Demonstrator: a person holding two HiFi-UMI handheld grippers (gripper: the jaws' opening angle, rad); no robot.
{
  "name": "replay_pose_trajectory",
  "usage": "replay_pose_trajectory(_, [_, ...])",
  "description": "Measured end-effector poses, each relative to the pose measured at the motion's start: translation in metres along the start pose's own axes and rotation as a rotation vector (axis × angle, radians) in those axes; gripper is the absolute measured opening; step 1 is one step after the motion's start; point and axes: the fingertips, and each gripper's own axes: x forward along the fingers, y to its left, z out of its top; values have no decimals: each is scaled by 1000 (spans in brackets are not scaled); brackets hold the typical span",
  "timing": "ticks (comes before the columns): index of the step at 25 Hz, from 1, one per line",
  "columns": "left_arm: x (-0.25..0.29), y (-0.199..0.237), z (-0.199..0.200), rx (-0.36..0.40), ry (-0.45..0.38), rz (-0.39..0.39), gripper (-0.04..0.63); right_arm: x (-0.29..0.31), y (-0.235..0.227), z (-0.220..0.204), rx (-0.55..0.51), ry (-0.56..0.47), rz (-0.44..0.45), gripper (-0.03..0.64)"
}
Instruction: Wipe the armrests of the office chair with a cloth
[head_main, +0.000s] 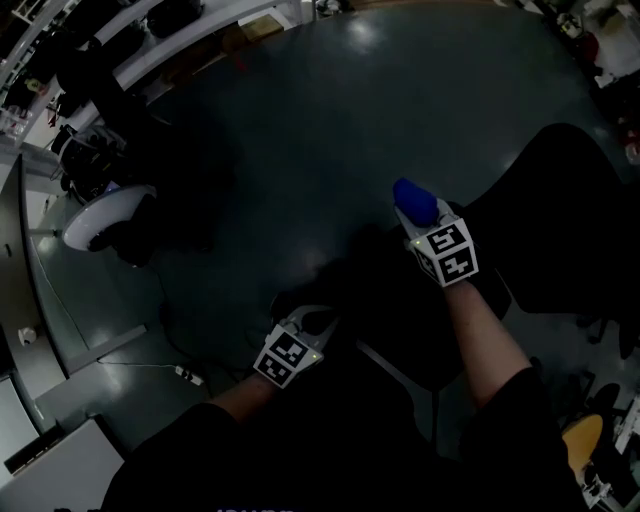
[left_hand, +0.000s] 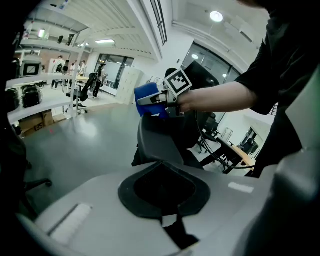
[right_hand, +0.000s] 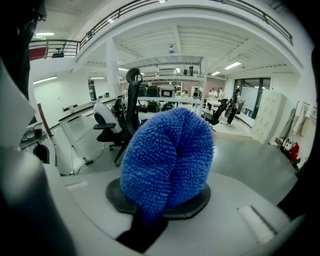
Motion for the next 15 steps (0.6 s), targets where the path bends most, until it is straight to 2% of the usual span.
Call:
replay_pose_trajectory(7, [-2,4,-5,6,3,-30,17,8,27,-4,16,17,13,81])
replay_pose_trajectory(15, [-3,1,-9,40,19,-79,17,5,85,-7,-43,45,57,81])
